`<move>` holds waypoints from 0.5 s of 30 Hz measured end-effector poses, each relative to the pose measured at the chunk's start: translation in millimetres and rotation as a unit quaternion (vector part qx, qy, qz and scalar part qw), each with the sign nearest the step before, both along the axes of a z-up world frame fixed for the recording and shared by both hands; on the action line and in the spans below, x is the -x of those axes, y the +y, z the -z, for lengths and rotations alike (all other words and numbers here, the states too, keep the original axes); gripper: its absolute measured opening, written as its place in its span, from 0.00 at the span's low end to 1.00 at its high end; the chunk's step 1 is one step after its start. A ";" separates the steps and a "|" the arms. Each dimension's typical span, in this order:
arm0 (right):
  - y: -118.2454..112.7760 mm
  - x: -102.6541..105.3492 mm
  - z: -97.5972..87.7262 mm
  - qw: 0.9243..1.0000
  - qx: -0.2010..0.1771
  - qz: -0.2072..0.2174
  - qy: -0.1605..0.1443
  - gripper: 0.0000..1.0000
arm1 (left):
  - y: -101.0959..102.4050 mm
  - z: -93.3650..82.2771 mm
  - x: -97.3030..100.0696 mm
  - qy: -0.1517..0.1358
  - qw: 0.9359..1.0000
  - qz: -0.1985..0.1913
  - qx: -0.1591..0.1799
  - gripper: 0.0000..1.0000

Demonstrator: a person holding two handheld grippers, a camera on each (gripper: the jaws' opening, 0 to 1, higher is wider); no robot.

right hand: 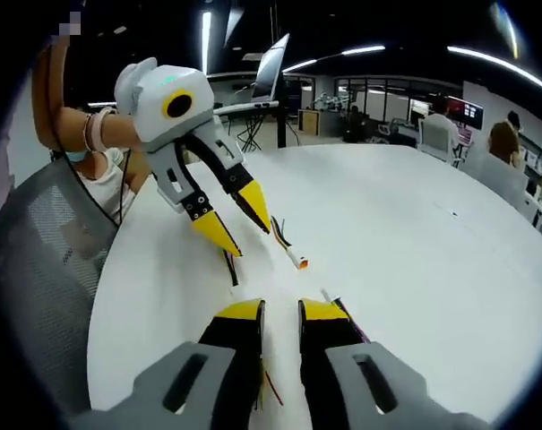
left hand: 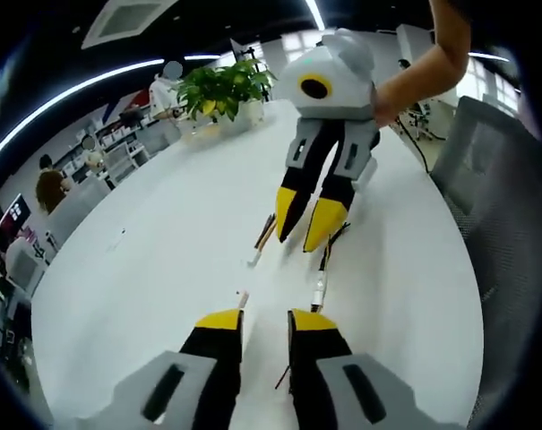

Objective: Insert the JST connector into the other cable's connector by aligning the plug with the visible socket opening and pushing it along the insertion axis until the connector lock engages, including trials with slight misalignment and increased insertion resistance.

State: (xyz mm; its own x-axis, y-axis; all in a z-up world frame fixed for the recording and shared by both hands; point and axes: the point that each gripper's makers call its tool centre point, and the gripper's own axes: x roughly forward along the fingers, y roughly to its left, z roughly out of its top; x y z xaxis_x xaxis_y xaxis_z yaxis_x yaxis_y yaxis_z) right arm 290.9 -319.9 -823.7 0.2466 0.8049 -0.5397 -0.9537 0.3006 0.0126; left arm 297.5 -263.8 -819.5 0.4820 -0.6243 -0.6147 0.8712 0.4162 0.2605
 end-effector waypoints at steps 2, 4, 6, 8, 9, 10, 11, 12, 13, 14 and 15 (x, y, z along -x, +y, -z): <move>-2.3 -4.4 -0.7 1.000 0.003 0.002 -0.007 0.13 | 1.5 -0.4 -4.5 -0.003 1.000 -0.002 0.000 0.14; -4.8 -10.6 -1.5 1.000 0.004 0.009 -0.010 0.14 | 2.4 -0.6 -8.8 -0.005 1.000 -0.003 0.001 0.14; -6.5 -15.3 -1.3 1.000 0.007 0.012 -0.009 0.13 | 2.4 0.8 -11.6 -0.004 1.000 -0.001 -0.001 0.14; -6.7 -18.7 -2.7 1.000 0.009 0.010 -0.015 0.13 | 2.9 5.2 -14.1 -0.004 1.000 0.011 -0.014 0.14; -6.4 -19.7 -3.0 1.000 0.009 0.009 -0.015 0.13 | 3.1 6.4 -15.4 -0.003 1.000 0.014 -0.017 0.14; -6.2 -20.7 -2.9 1.000 0.010 0.006 -0.015 0.13 | 3.2 7.2 -17.7 -0.001 1.000 0.015 -0.016 0.14; -6.1 -22.0 -2.7 1.000 0.011 0.005 -0.016 0.13 | 3.3 7.4 -19.4 0.000 1.000 0.015 -0.015 0.14; -6.0 -24.2 -1.9 1.000 0.013 0.002 -0.019 0.14 | 3.1 7.8 -21.5 0.002 1.000 0.016 -0.012 0.14; -6.0 -25.8 -1.3 1.000 0.015 0.002 -0.019 0.14 | 3.3 8.4 -23.1 0.003 1.000 0.017 -0.012 0.14; -5.9 -27.6 0.2 1.000 0.015 0.001 -0.017 0.14 | 3.5 9.5 -25.4 0.003 1.000 0.018 -0.012 0.14; -5.5 -27.7 1.8 1.000 0.016 -0.002 -0.012 0.15 | 3.9 10.4 -26.8 0.003 1.000 0.019 -0.013 0.14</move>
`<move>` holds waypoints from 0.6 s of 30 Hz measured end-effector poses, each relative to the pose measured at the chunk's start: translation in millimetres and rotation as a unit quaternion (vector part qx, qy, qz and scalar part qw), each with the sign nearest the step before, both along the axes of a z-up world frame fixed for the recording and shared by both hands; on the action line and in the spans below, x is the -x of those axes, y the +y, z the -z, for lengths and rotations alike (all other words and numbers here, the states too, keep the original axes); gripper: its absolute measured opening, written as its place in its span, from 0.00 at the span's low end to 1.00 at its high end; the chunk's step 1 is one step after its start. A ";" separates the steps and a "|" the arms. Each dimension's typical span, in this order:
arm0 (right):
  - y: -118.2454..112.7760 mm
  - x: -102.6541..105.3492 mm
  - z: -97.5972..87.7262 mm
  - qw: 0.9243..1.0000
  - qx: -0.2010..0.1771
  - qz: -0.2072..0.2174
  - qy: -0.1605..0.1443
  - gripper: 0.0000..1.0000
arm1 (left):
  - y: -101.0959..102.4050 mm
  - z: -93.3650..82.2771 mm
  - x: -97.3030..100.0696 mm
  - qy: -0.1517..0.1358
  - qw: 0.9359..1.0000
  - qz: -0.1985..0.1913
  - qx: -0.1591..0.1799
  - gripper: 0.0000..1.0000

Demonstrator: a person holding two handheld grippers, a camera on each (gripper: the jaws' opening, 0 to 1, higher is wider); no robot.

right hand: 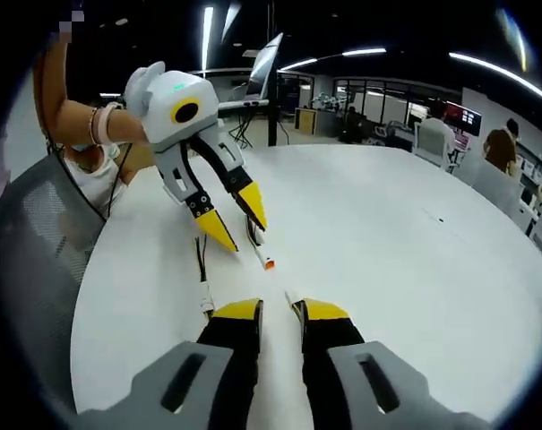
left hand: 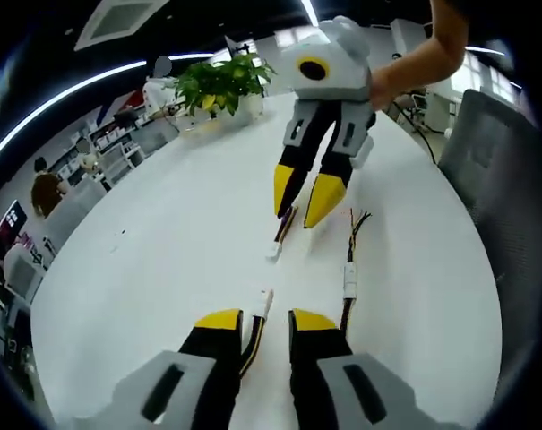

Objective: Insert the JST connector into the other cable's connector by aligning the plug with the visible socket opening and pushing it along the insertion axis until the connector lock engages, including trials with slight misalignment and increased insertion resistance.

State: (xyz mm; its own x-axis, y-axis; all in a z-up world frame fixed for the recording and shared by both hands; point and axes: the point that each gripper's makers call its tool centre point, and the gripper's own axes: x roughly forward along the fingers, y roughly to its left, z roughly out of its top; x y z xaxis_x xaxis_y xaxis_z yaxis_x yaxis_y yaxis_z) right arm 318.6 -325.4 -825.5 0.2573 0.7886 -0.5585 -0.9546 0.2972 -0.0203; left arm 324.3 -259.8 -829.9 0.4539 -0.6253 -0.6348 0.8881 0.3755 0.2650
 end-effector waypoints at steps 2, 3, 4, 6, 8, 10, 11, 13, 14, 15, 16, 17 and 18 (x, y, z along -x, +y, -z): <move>1.3 -0.1 3.6 1.000 0.002 -0.006 0.005 0.15 | 0.7 1.7 -2.6 0.005 1.000 0.002 0.002 0.13; 1.8 -0.5 5.1 1.000 0.003 -0.009 0.005 0.15 | 0.8 2.0 -2.9 0.007 1.000 0.004 0.003 0.13; 2.4 -1.4 7.1 1.000 0.005 -0.011 0.005 0.15 | 0.8 2.0 -3.7 0.008 1.000 0.005 0.005 0.13; 3.2 -3.6 10.1 1.000 0.006 -0.014 0.007 0.15 | 0.6 2.5 -4.4 0.012 1.000 0.008 0.009 0.12; 3.9 -6.0 11.7 1.000 0.006 -0.014 0.008 0.15 | 0.4 3.7 -4.6 0.019 1.000 0.011 0.013 0.12; 4.5 -8.8 13.3 1.000 0.006 -0.014 0.010 0.15 | 0.1 5.1 -4.4 0.025 0.999 0.012 0.017 0.11; 5.1 -10.5 13.9 1.000 0.005 -0.014 0.010 0.15 | -0.1 5.3 -4.4 0.026 0.999 0.013 0.018 0.10; 6.2 -12.3 14.6 1.000 0.003 -0.015 0.012 0.15 | -0.6 6.4 -4.8 0.032 0.999 0.013 0.025 0.09; 6.4 -12.8 14.8 1.000 0.003 -0.015 0.012 0.15 | -0.5 7.6 -5.4 0.033 0.999 0.012 0.025 0.09; 7.0 -13.2 15.7 1.000 0.003 -0.018 0.012 0.15 | -0.5 8.3 -6.0 0.033 0.999 0.012 0.026 0.09; 7.2 -13.6 16.7 1.000 0.004 -0.019 0.012 0.15 | -0.4 9.5 -7.2 0.034 0.999 0.012 0.026 0.09; 7.5 -13.8 18.1 1.000 0.006 -0.021 0.011 0.15 | -0.5 10.7 -8.1 0.036 0.999 0.010 0.027 0.09; 8.1 -13.9 20.2 1.000 0.009 -0.023 0.011 0.15 | -0.6 11.8 -8.7 0.037 0.999 0.009 0.027 0.08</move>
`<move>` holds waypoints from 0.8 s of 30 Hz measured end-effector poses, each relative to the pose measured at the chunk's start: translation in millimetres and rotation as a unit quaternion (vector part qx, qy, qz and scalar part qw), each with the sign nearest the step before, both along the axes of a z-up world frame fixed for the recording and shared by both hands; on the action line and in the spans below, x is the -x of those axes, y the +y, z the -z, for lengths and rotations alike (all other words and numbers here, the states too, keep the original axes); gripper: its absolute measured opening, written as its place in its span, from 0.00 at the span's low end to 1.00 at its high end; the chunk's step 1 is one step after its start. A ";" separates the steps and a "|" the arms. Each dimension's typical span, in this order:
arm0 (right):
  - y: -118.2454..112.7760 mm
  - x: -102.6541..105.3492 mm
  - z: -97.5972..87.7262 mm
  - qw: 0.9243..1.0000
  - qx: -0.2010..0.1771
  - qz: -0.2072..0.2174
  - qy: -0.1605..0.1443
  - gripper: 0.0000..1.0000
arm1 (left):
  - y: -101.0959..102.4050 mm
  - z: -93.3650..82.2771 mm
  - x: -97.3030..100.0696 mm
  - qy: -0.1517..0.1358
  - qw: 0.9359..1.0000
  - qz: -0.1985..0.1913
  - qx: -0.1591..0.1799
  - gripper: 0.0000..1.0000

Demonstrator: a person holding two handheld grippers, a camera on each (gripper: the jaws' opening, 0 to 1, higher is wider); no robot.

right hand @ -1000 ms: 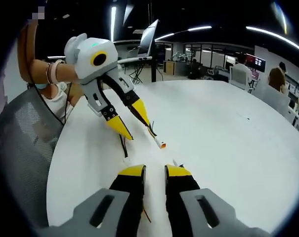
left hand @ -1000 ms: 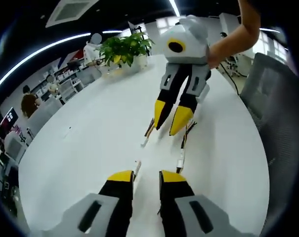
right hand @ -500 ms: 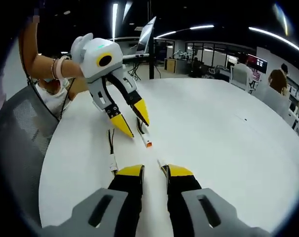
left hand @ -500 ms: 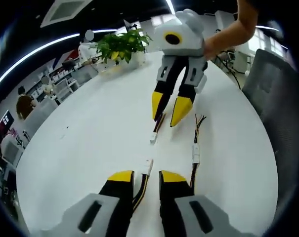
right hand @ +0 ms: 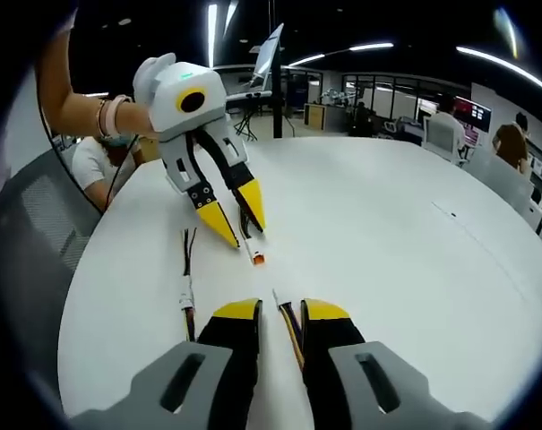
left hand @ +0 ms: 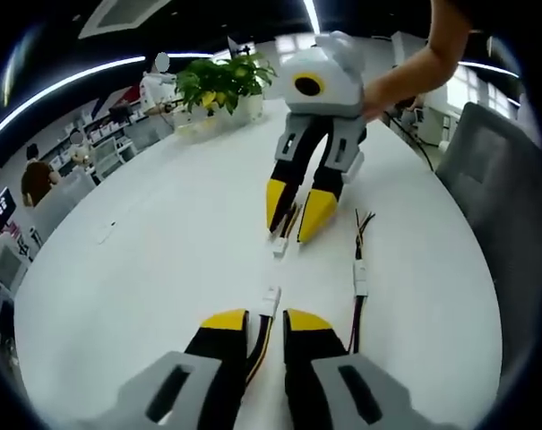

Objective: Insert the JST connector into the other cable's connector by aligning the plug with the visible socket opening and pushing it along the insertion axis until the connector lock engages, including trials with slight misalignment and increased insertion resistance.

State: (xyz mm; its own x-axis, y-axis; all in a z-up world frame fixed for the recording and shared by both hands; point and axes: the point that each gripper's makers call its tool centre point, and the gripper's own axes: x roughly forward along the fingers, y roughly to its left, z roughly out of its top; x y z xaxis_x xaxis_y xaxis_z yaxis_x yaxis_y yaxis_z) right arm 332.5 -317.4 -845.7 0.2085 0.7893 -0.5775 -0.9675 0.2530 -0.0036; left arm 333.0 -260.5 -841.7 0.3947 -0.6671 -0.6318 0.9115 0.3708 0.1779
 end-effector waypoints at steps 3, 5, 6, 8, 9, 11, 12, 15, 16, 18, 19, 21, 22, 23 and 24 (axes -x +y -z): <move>1.1 0.3 2.9 1.000 0.004 -0.005 -0.002 0.14 | -1.7 1.5 -1.5 0.004 1.000 -0.001 0.005 0.04; 1.6 0.8 4.4 1.000 0.006 -0.008 -0.002 0.13 | -2.7 2.7 -2.6 0.007 1.000 -0.002 0.010 0.04; 1.7 1.0 5.7 1.000 0.008 -0.008 -0.002 0.13 | -2.7 4.4 -3.0 0.010 1.000 -0.003 0.009 0.04; 2.6 0.5 6.2 1.000 0.008 -0.013 -0.007 0.11 | -3.8 4.2 -0.8 0.010 1.000 0.003 0.012 0.03; 3.0 -0.1 6.3 1.000 0.008 -0.010 -0.006 0.10 | -4.2 4.1 -0.3 0.011 1.000 0.004 0.012 0.03; 3.1 -0.7 6.4 1.000 0.007 -0.011 -0.009 0.09 | -4.7 4.2 1.4 0.007 1.000 0.009 0.009 0.02; 3.4 -0.5 6.5 1.000 0.007 -0.011 -0.008 0.08 | -4.7 4.2 2.2 0.005 1.000 0.012 0.008 0.01; 4.2 -0.1 6.8 1.000 0.006 -0.015 -0.011 0.07 | -5.3 4.4 3.5 0.001 1.000 0.019 0.005 0.01; 4.3 0.1 6.9 1.000 0.006 -0.017 -0.012 0.06 | -5.0 4.4 3.8 0.001 1.000 0.020 0.006 0.01; 5.5 2.3 7.4 0.999 0.008 -0.026 -0.020 0.05 | -5.1 4.4 4.0 0.002 1.000 0.022 0.007 0.01; 5.8 2.2 7.5 0.999 0.009 -0.028 -0.024 0.05 | -5.1 4.3 3.9 0.002 1.000 0.022 0.007 0.00; 6.4 1.8 7.0 0.999 0.010 -0.029 -0.026 0.05 | -4.9 4.3 4.4 0.007 1.000 0.022 0.008 0.00; 6.4 0.8 7.0 0.999 0.010 -0.029 -0.027 0.05 | -5.0 4.4 5.1 0.009 1.000 0.022 0.009 0.00; 6.8 0.5 7.1 0.999 0.012 -0.030 -0.029 0.05 | -5.1 4.1 4.7 0.009 1.000 0.021 0.008 0.00; 7.0 0.2 7.3 0.999 0.012 -0.031 -0.030 0.05 | -4.9 4.1 4.9 0.010 1.000 0.019 0.009 0.00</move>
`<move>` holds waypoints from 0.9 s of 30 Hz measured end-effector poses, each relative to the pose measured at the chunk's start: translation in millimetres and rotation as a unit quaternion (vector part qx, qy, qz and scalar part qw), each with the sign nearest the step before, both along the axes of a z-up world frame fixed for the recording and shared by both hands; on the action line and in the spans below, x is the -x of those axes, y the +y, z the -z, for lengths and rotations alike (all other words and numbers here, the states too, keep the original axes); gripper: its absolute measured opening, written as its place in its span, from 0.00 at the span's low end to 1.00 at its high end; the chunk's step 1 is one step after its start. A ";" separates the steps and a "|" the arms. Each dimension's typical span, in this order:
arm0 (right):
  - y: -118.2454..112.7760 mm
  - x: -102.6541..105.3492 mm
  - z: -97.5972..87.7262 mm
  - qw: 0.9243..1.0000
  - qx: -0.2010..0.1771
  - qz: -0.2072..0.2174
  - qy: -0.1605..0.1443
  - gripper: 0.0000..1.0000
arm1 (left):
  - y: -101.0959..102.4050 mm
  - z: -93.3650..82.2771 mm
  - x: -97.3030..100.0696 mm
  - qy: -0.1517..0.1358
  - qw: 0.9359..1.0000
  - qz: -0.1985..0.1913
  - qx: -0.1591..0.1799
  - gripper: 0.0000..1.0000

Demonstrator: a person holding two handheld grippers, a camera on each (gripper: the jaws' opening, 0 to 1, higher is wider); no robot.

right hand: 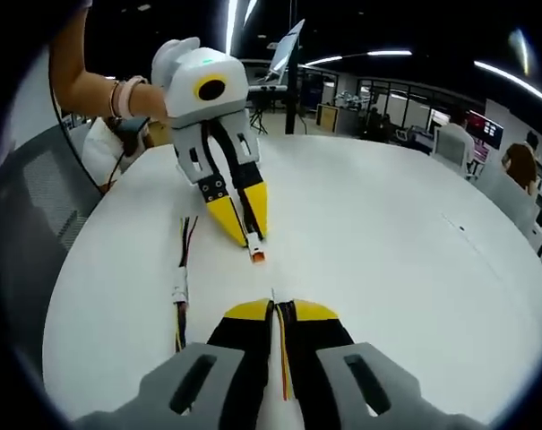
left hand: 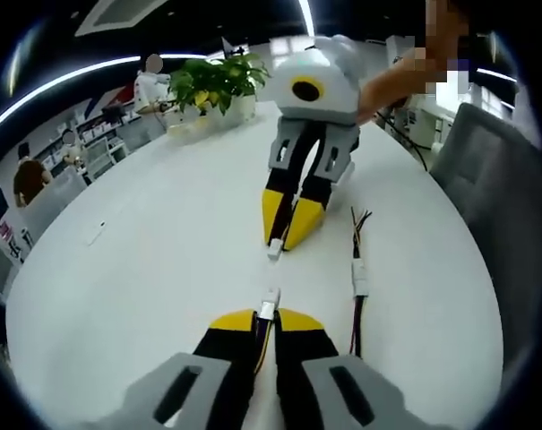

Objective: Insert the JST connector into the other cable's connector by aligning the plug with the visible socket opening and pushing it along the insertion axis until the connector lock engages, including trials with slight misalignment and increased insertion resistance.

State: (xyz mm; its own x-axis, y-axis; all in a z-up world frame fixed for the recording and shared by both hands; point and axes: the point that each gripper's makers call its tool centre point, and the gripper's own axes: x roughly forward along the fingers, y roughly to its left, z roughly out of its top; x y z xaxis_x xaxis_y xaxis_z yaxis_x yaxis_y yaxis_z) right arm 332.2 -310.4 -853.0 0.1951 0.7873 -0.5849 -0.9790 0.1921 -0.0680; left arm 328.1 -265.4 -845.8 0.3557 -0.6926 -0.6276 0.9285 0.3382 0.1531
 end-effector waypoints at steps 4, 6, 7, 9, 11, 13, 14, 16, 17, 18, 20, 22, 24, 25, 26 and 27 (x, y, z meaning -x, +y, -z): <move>0.8 1.1 -0.2 1.000 0.002 -0.004 -0.003 0.04 | 0.3 0.1 -0.5 0.005 1.000 -0.006 0.001 0.00; 1.0 1.4 -0.3 1.000 0.006 -0.004 -0.009 0.04 | 0.0 0.0 1.2 0.009 1.000 -0.005 -0.002 0.00; 1.2 1.7 -0.4 1.000 0.009 -0.006 -0.013 0.04 | -0.3 -0.1 1.4 0.011 1.000 -0.007 -0.002 0.00; 1.2 3.2 -0.9 1.000 0.013 -0.012 -0.018 0.04 | -0.5 -0.2 2.9 0.014 1.000 -0.008 -0.003 0.00; 0.7 5.2 -1.3 1.000 0.014 -0.016 -0.017 0.04 | -0.4 -0.4 4.1 0.015 1.000 -0.008 -0.006 0.00; -0.3 7.3 -2.8 1.000 0.015 -0.017 -0.017 0.04 | -0.8 -1.8 5.9 0.017 1.000 -0.008 -0.005 0.00; -1.1 8.6 -5.0 1.000 0.015 -0.017 -0.016 0.04 | -1.1 -2.9 6.8 0.017 1.000 -0.007 -0.004 0.00; -2.1 9.4 -8.6 1.000 0.013 -0.017 -0.018 0.04 | -1.9 -5.9 8.0 0.015 1.000 -0.007 -0.003 0.00; -2.9 9.9 -10.6 1.000 0.013 -0.015 -0.018 0.04 | -2.3 -7.2 8.7 0.014 1.000 -0.006 -0.003 0.00; -3.9 10.0 -11.7 1.000 0.016 -0.014 -0.020 0.04 | -2.1 -7.3 9.5 0.013 1.000 -0.005 -0.006 0.00; -6.0 12.1 -13.4 0.999 0.022 -0.016 -0.028 0.04 | -1.1 -6.1 11.7 0.013 1.000 -0.004 -0.015 0.00; -6.7 15.4 -15.7 0.999 0.023 -0.017 -0.027 0.04 | -1.6 -7.3 14.2 0.015 1.000 -0.004 -0.016 0.00; -6.7 19.3 -18.2 0.999 0.024 -0.020 -0.027 0.04 | -2.9 -10.5 16.8 0.015 1.000 -0.004 -0.014 0.00; -6.5 20.7 -19.8 0.999 0.024 -0.021 -0.027 0.04 | -3.4 -12.2 17.4 0.014 1.000 -0.004 -0.013 0.00; -5.4 22.8 -22.5 0.999 0.021 -0.021 -0.026 0.04 | -4.3 -15.2 18.3 0.013 1.000 -0.004 -0.010 0.00; -4.7 24.0 -24.4 0.999 0.019 -0.021 -0.026 0.04 | -5.1 -17.1 18.7 0.013 1.000 -0.005 -0.007 0.00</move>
